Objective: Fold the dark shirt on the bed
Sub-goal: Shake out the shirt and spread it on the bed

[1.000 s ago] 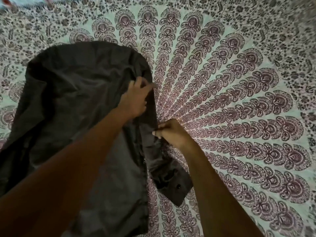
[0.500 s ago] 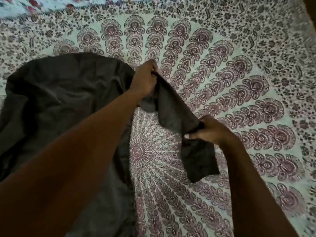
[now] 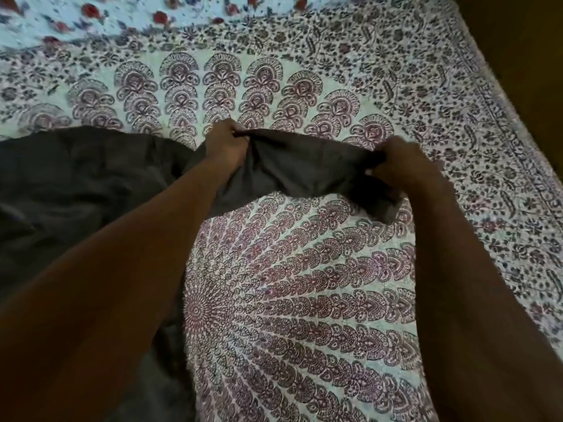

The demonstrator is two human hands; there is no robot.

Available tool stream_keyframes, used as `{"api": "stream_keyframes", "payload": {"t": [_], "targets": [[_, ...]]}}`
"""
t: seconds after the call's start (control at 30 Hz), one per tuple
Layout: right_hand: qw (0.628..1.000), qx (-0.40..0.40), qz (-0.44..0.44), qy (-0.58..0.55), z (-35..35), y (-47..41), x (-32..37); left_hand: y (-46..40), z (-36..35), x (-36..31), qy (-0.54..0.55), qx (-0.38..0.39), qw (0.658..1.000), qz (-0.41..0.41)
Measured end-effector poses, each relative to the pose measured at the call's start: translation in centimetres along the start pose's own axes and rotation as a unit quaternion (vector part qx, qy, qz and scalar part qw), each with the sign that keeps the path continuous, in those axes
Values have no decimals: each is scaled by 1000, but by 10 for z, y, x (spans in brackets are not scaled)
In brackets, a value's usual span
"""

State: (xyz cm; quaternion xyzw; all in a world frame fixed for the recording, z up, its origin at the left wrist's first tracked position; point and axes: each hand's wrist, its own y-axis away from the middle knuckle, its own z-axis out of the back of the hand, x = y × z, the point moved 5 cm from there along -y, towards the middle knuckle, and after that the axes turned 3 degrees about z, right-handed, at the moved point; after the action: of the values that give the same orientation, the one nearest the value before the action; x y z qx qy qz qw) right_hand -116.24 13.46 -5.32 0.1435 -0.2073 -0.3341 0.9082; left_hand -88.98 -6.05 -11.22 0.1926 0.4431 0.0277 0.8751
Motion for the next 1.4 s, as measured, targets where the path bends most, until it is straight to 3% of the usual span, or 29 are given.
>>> {"api": "stream_keyframes", "payload": {"t": [0.13,0.3,0.37,0.47,0.63,0.77,0.87,0.97,1.13,1.2,1.3,1.4], "targets": [[990,-134,-31,12,26,-37,8,-5,-22,-12,35,31,999,7],[989,-99,-16,106,-8,-53,5,-18,-46,-11,30,56,998,-21],[990,-118,-29,65,-19,-55,-2,-15,-56,-14,-33,59,995,-70],[986,-110,-124,-29,-44,-53,-24,5,-73,-21,-114,67,980,-147],[917,-223,-280,-174,-45,-57,-59,15,-87,-16,-140,71,973,-167],[885,-220,-342,-225,-36,-65,-76,15,-93,-15,-162,48,968,-183],[900,-221,-287,-244,-26,-76,-85,15,-99,-23,-187,42,963,-189],[913,-269,-250,-178,-11,-77,-86,16,-106,-32,-161,59,962,-213],[910,-307,-275,-37,-8,-58,-84,24,-128,-37,-89,168,958,-216],[941,-283,-181,22,-18,-48,-63,26,-122,-38,-48,144,961,-230],[975,-211,-10,76,-51,-33,-15,38,-94,-40,-26,32,965,-261],[980,-146,126,52,-87,-22,34,46,-55,-26,-142,-44,956,-252]]}}
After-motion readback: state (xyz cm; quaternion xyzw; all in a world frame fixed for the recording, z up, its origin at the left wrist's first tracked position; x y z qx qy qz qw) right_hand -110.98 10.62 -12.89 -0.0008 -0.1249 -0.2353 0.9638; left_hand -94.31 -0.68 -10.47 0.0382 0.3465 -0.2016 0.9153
